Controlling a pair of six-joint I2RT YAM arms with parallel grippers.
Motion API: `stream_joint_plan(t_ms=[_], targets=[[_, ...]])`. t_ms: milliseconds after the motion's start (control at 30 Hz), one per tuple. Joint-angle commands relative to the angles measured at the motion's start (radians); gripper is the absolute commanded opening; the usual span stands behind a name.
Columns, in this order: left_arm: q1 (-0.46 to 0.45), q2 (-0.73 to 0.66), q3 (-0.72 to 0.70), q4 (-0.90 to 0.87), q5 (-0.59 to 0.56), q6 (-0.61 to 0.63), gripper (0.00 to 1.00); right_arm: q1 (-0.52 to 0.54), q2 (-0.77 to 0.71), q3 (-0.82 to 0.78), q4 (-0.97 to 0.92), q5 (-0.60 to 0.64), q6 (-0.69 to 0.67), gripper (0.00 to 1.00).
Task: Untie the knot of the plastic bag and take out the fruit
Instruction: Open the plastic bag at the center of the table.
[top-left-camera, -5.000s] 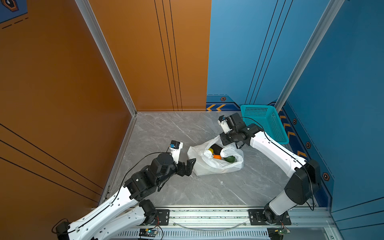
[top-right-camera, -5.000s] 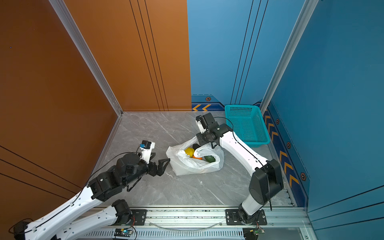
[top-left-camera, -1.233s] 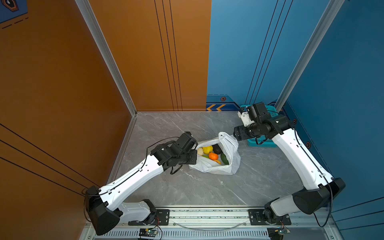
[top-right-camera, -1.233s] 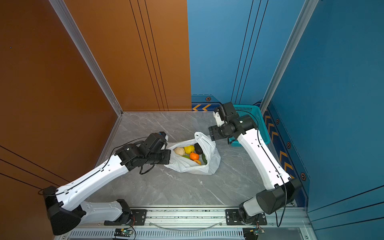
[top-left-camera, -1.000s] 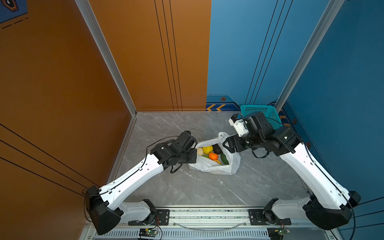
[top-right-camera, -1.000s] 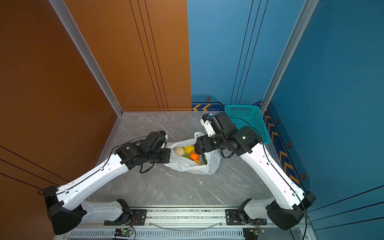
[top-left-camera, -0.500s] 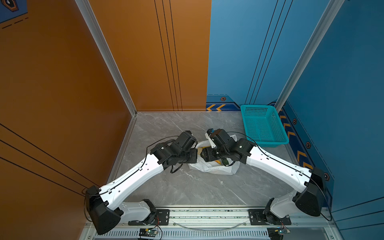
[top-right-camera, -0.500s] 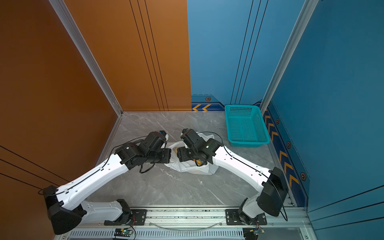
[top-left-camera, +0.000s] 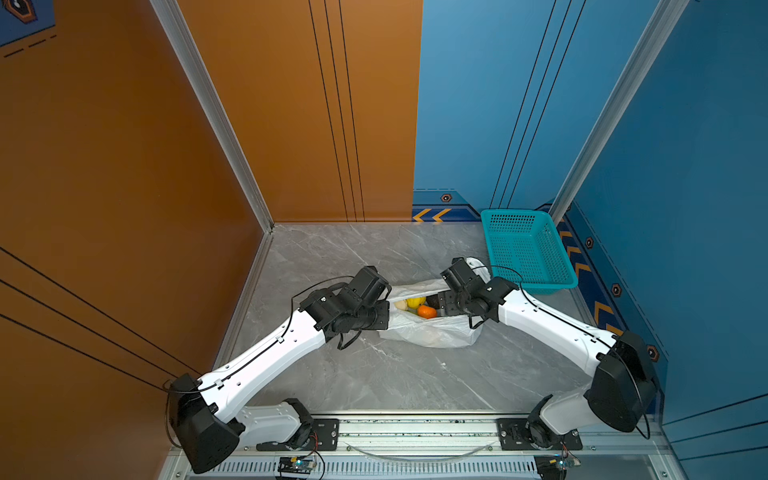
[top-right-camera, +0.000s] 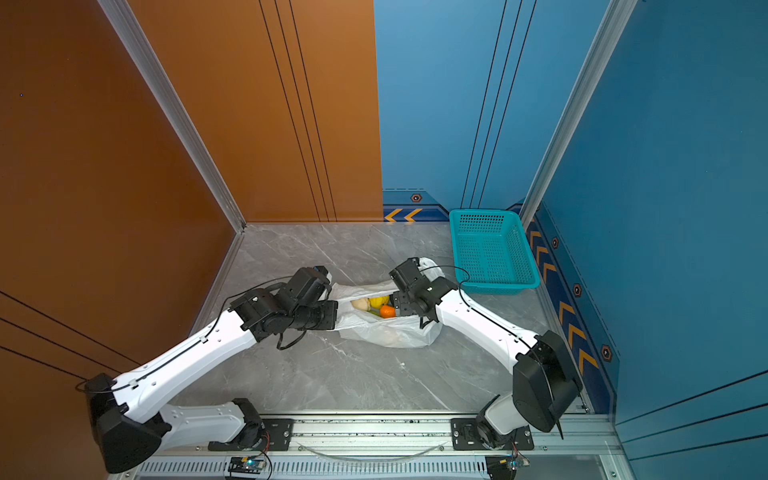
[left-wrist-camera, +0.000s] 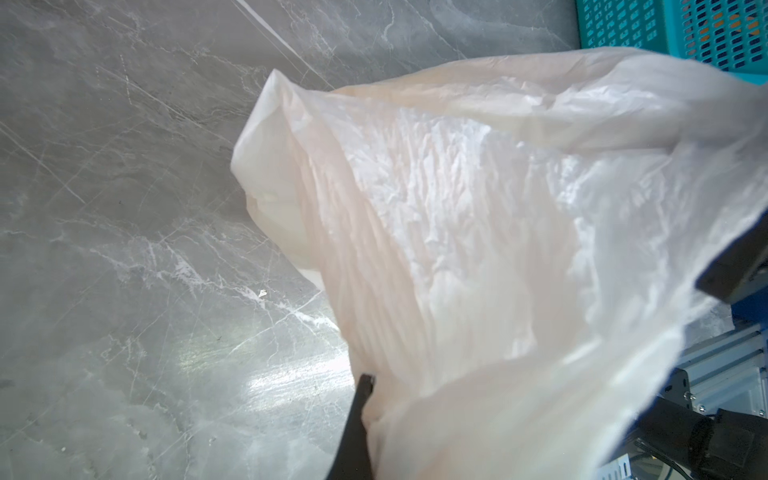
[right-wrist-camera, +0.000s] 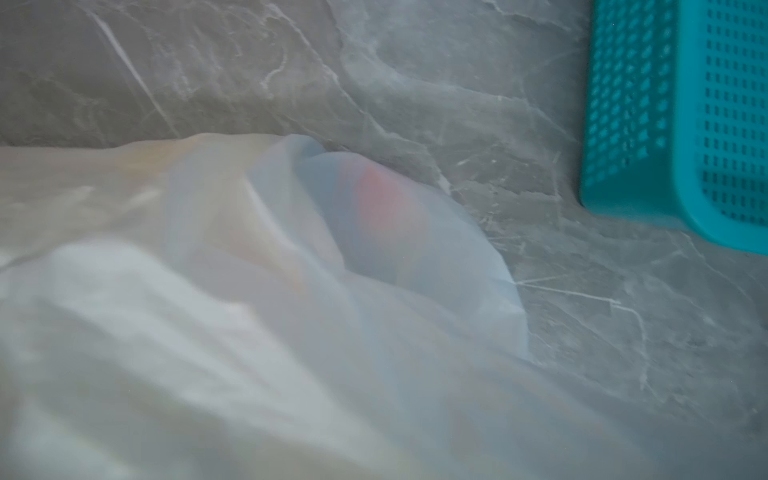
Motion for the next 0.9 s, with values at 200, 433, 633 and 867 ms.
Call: stream_joint_plan(t_ms=[200,433,633,867], targets=[[-0.004,-0.034,-0.026,-0.032,-0.005,-0.046,0.0,-0.008,-0.043,-0.016,-0.15,-0.028,-0.105,1.0],[-0.029,-0.008,0.039,-0.035,0.003,-0.042,0.0,0.227,-0.028,0.042,-0.152,-0.08,-0.016,1.0],[-0.037,-0.005,0.067,-0.039,0.007,-0.032,0.0,0.314,0.056,0.071,-0.046,-0.109,0.013,1.0],[-0.083,-0.007,0.03,-0.048,-0.002,-0.026,0.0,0.213,0.188,0.115,0.165,-0.157,0.007,1.0]])
